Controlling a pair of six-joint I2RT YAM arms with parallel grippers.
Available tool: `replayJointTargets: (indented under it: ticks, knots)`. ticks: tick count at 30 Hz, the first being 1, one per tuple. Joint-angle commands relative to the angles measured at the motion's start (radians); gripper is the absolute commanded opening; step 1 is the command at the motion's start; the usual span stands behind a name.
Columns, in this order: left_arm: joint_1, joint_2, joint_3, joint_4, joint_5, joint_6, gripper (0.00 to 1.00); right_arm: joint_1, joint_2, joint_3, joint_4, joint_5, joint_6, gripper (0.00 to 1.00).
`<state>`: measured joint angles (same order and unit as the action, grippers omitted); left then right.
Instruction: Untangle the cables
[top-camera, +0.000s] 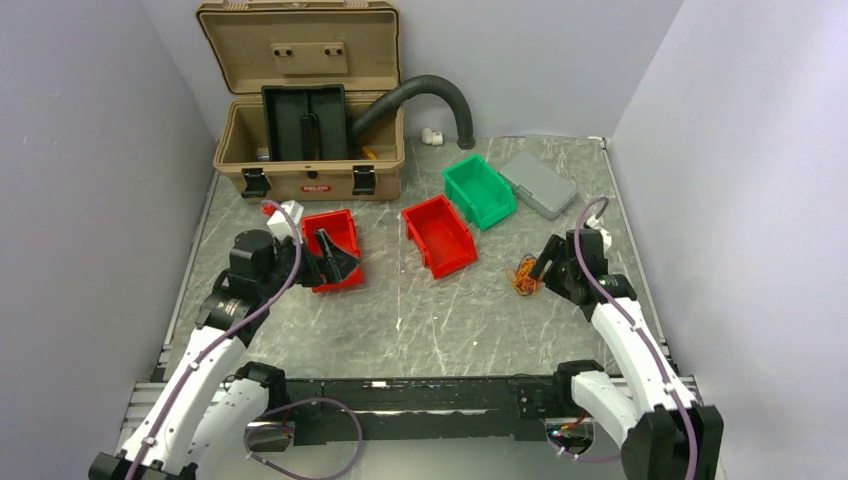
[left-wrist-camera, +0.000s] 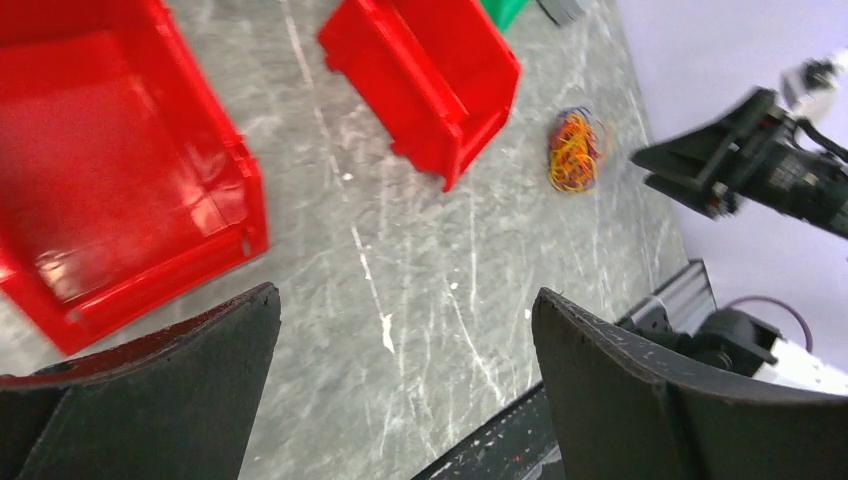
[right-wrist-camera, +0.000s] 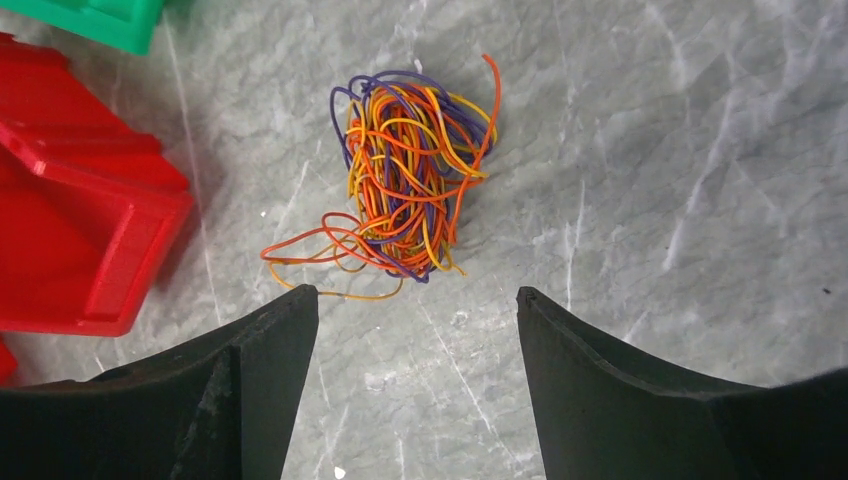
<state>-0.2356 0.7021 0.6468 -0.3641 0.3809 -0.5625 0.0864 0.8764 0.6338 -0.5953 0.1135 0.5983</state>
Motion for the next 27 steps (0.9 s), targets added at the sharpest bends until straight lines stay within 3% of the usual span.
replayJointTargets:
  ticks: [1,13,14,17,20,27]
  knots:
    - [-0.095,0.035,0.013,0.132,0.039,-0.013,0.99,0.014,0.077,-0.019,0.131,-0.02,0.035,0.75]
    - [-0.236,0.118,0.019,0.194,0.022,0.011,0.99,0.016,0.34,-0.038,0.306,0.029,0.032,0.64]
    - [-0.242,0.131,0.016,0.21,0.026,0.006,0.99,0.016,0.354,-0.04,0.316,0.034,0.033,0.61]
    - [-0.266,0.171,0.027,0.233,0.034,0.0,0.99,0.016,0.379,-0.05,0.351,0.01,0.026,0.38]
    - [-0.3,0.214,0.048,0.243,0.022,0.003,0.99,0.018,0.377,-0.048,0.356,-0.028,0.006,0.03]
    - [-0.378,0.312,0.076,0.29,-0.004,0.005,0.99,0.072,0.213,-0.056,0.395,-0.287,-0.018,0.0]
